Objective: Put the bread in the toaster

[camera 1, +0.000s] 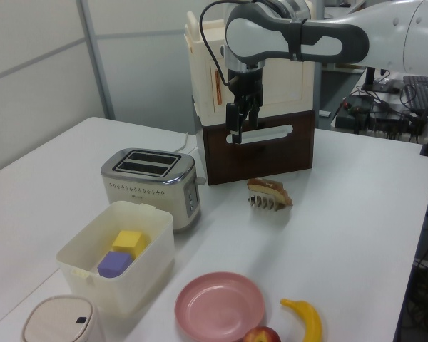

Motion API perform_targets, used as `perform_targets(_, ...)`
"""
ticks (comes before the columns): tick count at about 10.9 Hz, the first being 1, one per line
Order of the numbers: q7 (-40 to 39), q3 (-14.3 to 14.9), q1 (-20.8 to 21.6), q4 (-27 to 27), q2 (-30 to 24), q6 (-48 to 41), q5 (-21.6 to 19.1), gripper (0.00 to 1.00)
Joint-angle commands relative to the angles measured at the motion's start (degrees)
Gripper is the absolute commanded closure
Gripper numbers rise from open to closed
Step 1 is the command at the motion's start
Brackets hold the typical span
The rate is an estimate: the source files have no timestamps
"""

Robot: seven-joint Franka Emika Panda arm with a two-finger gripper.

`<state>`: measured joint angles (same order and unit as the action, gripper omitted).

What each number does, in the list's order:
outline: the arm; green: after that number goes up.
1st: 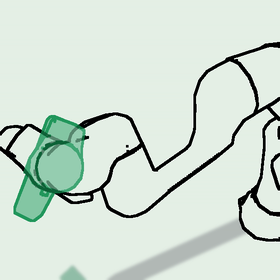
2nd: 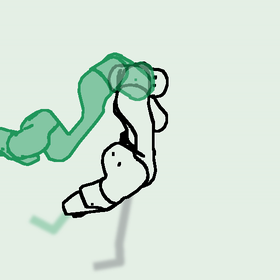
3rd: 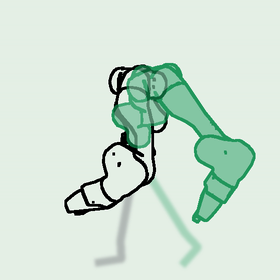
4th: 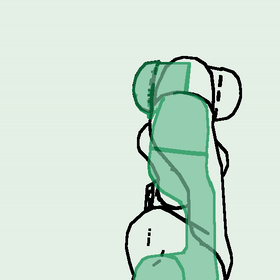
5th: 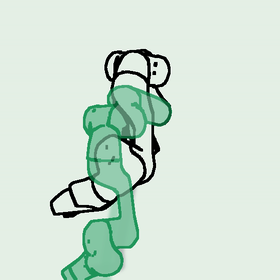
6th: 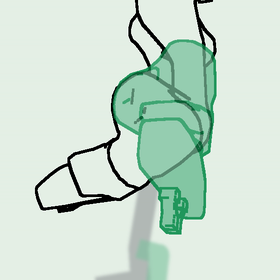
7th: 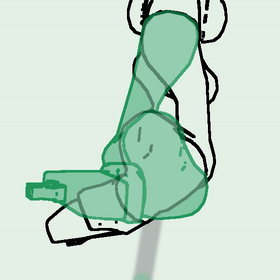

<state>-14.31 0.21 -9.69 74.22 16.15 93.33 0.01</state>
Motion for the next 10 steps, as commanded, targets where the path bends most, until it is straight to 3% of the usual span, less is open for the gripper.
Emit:
perform_targets(1, -0.98, 0.84, 0.55, 1.54, -2.08, -0.43, -0.72, 0.0)
perform_targets(5, -1.07, 7.86, 6.86, 1.54, -2.0, -0.43, -0.8, 0.0)
perform_targets(10, -0.81, 8.23, 6.7, 1.54, -2.08, -0.78, -0.63, 0.0)
